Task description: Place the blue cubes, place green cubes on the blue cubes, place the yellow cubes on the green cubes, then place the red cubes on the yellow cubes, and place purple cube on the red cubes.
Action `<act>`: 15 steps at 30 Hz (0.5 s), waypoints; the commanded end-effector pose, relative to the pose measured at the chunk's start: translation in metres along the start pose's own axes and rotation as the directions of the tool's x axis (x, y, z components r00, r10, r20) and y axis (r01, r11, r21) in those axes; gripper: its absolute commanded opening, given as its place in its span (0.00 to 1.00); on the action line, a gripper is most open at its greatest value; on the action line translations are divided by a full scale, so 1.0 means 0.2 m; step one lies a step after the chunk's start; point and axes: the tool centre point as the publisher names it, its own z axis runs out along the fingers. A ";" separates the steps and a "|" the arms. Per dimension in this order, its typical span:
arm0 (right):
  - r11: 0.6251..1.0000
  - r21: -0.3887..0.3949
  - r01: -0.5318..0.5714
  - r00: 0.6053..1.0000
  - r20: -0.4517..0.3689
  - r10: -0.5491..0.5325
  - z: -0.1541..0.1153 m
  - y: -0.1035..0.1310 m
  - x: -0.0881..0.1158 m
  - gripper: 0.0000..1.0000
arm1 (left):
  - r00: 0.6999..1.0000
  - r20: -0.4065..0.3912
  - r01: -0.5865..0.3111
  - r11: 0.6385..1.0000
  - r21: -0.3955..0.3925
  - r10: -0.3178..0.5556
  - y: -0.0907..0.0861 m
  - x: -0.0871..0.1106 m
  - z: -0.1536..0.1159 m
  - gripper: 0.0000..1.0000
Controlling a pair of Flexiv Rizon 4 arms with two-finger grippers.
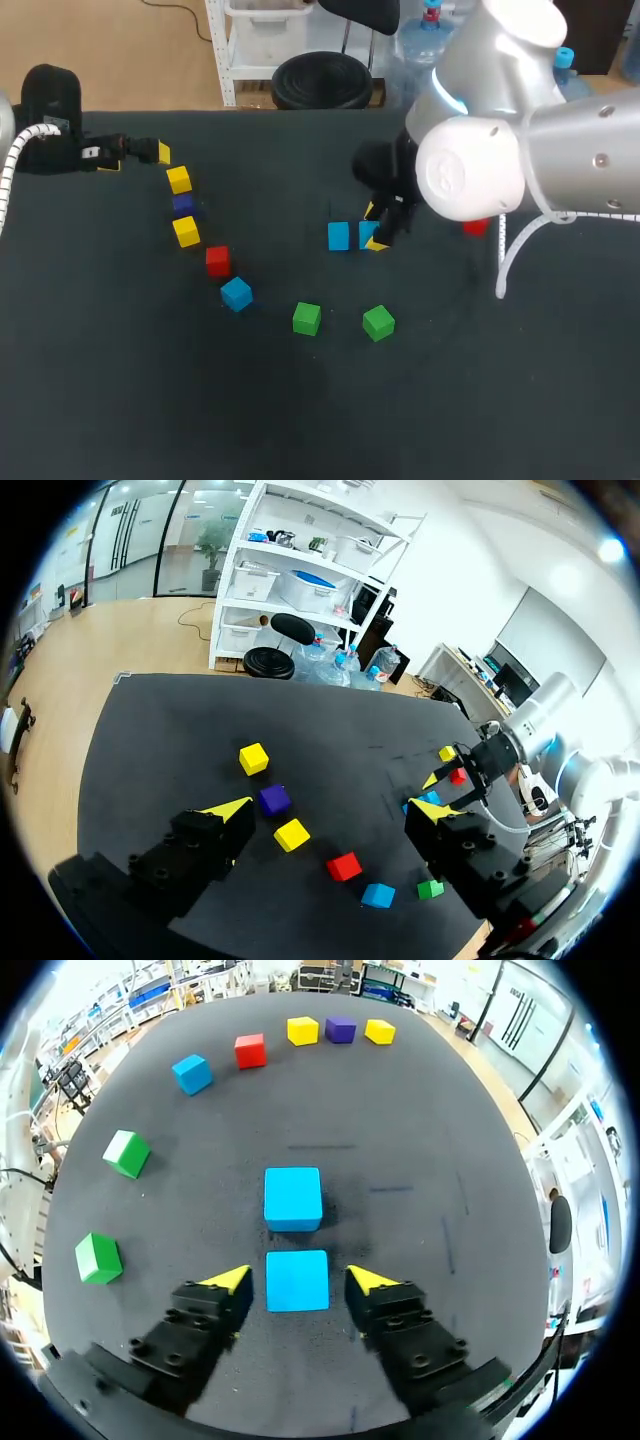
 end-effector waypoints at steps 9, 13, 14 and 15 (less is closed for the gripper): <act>1.000 0.007 0.015 1.000 0.014 -0.015 -0.12 0.02 -0.01 1.00 | 1.000 -0.001 0.001 1.000 -0.001 -0.001 0.00 0.00 0.00 1.00; 0.998 -0.014 0.061 0.997 0.052 -0.060 -0.22 0.05 -0.02 1.00 | 1.000 -0.001 0.001 1.000 -0.001 -0.001 0.00 0.00 0.00 1.00; 0.996 -0.025 0.081 0.995 0.062 -0.079 -0.25 0.06 -0.02 1.00 | 1.000 -0.001 0.001 1.000 -0.001 -0.001 0.00 0.00 0.00 1.00; 0.996 -0.033 0.084 0.994 0.071 -0.082 -0.27 0.07 -0.02 1.00 | 1.000 -0.001 0.001 1.000 -0.001 -0.001 0.00 0.00 0.00 1.00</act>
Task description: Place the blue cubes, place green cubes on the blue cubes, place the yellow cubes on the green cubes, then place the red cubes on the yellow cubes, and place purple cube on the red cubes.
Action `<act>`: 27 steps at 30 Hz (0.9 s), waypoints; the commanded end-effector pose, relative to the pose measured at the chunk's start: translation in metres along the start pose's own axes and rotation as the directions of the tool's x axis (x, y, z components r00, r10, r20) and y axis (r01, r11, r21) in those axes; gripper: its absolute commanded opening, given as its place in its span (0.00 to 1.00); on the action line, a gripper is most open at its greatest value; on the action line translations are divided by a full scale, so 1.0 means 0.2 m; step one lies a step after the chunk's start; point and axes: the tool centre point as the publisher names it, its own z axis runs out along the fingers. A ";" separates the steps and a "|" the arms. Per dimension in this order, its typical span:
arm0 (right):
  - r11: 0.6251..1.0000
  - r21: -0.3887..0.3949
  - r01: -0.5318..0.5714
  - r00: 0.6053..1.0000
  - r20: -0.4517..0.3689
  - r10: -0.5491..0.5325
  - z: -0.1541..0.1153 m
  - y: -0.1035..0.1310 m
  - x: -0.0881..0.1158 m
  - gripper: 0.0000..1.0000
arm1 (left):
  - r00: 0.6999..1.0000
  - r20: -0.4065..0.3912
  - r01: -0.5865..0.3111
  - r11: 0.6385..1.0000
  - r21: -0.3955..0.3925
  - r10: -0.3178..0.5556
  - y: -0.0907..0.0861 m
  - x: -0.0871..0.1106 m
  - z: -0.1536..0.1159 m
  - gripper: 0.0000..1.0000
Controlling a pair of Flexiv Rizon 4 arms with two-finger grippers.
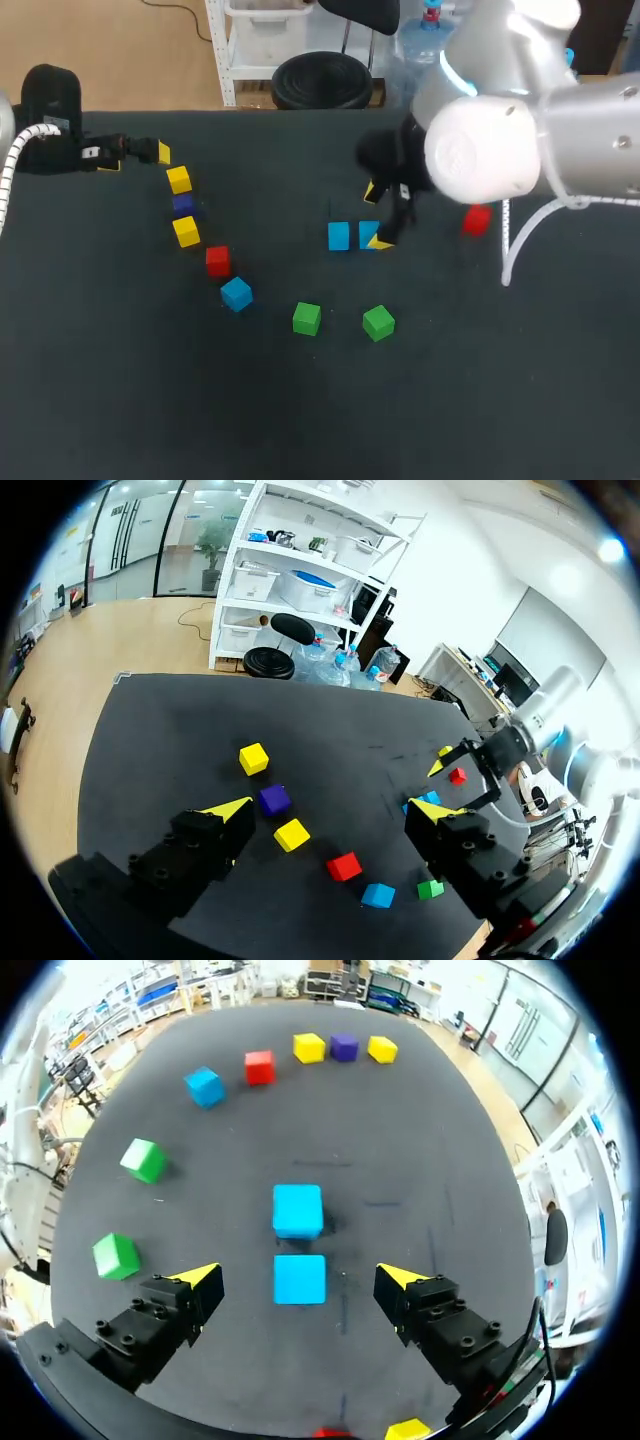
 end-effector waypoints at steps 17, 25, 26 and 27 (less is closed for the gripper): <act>0.995 0.050 -0.082 0.996 0.033 0.080 -0.48 0.22 0.33 1.00 | 1.000 -0.001 0.001 1.000 -0.001 -0.001 0.00 0.00 0.00 1.00; 1.000 0.004 -0.002 0.995 0.100 0.002 -0.55 0.28 0.42 1.00 | 1.000 -0.001 0.001 1.000 -0.001 -0.001 0.00 0.00 0.00 1.00; 0.999 -0.018 0.030 0.994 0.107 -0.028 -0.54 0.28 0.42 1.00 | 1.000 -0.001 0.001 1.000 -0.001 -0.001 0.00 0.00 0.00 1.00; 0.999 -0.029 0.042 0.991 0.129 -0.038 -0.54 0.29 0.43 1.00 | 1.000 -0.001 0.001 1.000 -0.001 -0.001 0.00 0.00 0.00 1.00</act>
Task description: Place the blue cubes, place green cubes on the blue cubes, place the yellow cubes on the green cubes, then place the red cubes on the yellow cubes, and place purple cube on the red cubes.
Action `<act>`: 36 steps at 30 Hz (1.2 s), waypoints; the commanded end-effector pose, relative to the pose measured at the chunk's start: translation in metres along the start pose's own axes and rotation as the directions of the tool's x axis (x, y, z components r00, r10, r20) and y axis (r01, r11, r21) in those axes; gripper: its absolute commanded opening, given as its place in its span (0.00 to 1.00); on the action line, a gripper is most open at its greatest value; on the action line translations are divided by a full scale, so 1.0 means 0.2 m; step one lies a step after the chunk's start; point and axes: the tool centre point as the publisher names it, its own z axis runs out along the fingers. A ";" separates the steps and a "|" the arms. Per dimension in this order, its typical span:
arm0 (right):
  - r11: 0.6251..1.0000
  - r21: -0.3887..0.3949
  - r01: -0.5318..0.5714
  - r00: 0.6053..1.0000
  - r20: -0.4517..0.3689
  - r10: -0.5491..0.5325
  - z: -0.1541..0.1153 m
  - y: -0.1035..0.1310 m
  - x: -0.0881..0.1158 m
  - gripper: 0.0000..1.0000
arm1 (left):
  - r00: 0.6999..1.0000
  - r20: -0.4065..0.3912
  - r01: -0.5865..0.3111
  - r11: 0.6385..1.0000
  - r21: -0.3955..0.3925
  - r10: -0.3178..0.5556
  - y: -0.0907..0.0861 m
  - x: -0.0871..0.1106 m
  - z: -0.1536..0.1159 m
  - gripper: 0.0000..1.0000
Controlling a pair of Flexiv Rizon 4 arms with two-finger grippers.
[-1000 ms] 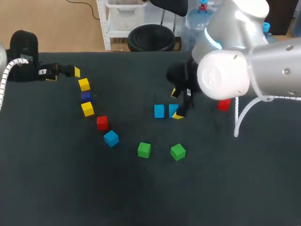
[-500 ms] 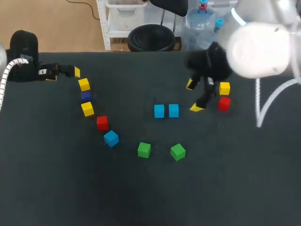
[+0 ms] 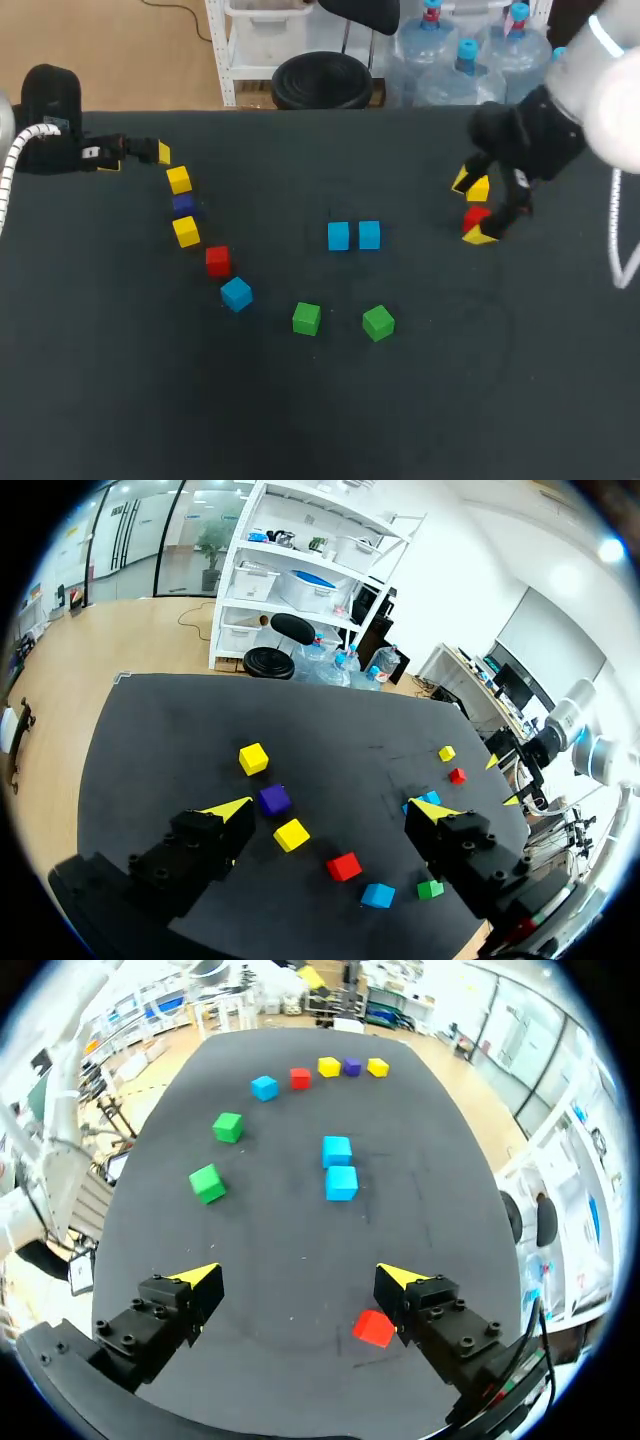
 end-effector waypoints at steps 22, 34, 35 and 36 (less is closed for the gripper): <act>0.999 -0.036 0.040 0.998 0.056 -0.038 -0.02 0.02 0.02 1.00 | 0.939 -0.102 -0.311 0.938 0.153 0.328 -0.04 0.06 0.03 1.00; 0.999 -0.036 0.040 0.998 0.056 -0.038 -0.02 0.02 0.02 1.00 | 0.739 -0.095 -0.563 0.689 0.456 0.667 -0.18 0.22 0.11 1.00; 0.999 -0.036 0.040 0.998 0.056 -0.038 -0.02 0.02 0.02 1.00 | 0.723 -0.085 -0.575 0.665 0.476 0.686 -0.19 0.22 0.11 1.00; 0.999 -0.036 0.040 0.998 0.056 -0.038 -0.02 0.02 0.02 1.00 | 0.706 -0.078 -0.588 0.643 0.491 0.704 -0.19 0.22 0.11 1.00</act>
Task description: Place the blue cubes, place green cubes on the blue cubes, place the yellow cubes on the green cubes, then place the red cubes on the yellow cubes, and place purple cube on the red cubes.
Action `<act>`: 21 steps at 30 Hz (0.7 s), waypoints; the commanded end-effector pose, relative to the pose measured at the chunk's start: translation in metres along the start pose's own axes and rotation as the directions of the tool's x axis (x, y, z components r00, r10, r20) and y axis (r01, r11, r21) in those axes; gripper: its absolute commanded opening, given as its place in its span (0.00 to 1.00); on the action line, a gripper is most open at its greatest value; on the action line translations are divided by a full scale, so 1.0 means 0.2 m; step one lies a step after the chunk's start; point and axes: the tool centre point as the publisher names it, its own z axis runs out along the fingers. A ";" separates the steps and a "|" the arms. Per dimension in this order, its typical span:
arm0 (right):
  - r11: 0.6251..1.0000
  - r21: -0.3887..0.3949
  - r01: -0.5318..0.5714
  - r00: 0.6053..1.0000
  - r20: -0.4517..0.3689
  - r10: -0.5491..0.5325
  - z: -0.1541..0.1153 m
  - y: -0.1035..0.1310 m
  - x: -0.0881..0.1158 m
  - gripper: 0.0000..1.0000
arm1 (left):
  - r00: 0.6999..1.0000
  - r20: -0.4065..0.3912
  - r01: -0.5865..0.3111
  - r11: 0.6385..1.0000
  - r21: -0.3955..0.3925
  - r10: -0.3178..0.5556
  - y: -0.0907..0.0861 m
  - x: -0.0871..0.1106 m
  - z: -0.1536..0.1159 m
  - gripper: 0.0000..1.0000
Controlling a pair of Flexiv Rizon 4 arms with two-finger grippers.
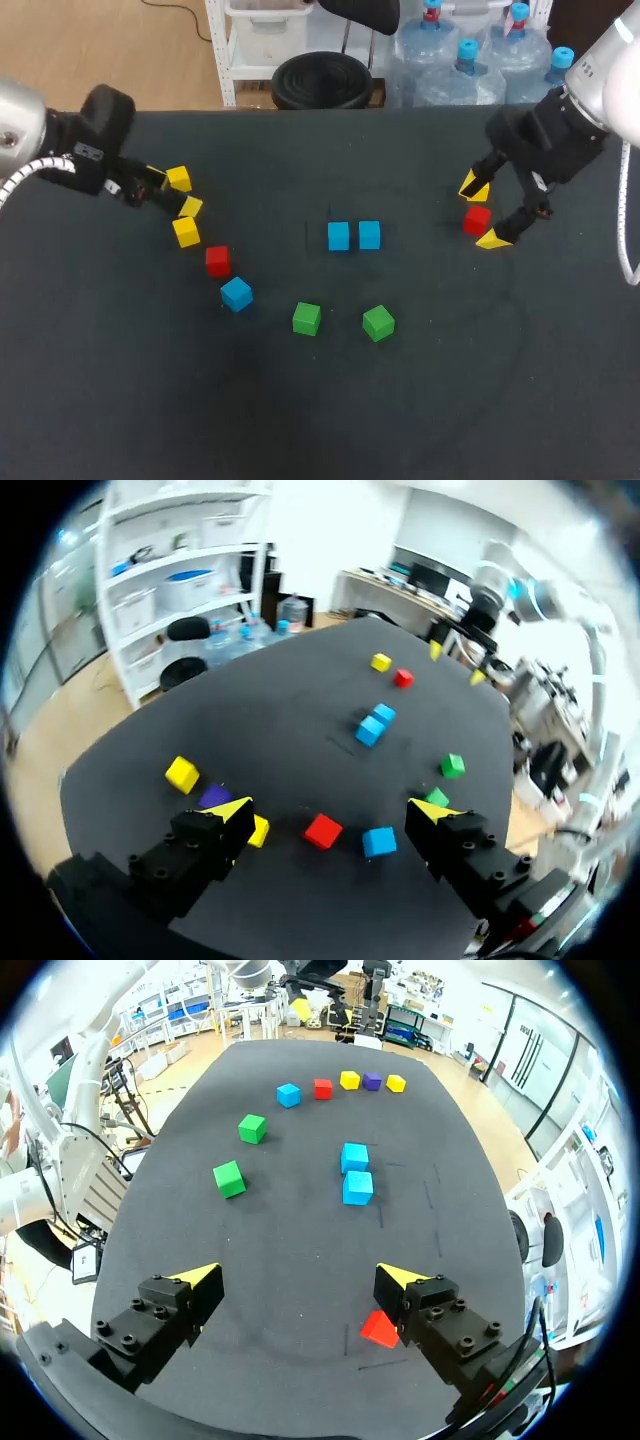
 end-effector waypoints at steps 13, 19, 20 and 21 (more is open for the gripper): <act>1.000 -0.001 0.001 1.000 0.002 -0.001 0.00 0.00 0.00 1.00 | 0.931 -0.029 -0.352 0.917 0.190 0.364 0.04 -0.06 -0.04 1.00; 1.000 -0.001 0.001 1.000 0.002 -0.001 0.00 0.00 0.00 1.00 | 0.931 -0.029 -0.352 0.917 0.190 0.364 0.04 -0.06 -0.04 1.00; 1.000 -0.001 0.001 1.000 0.002 -0.001 0.00 0.00 0.00 1.00 | 0.931 -0.029 -0.352 0.917 0.190 0.364 0.04 -0.06 -0.04 1.00; 1.000 -0.001 0.001 1.000 0.002 -0.001 0.00 0.00 0.00 1.00 | 0.931 -0.029 -0.352 0.917 0.190 0.364 0.04 -0.06 -0.04 1.00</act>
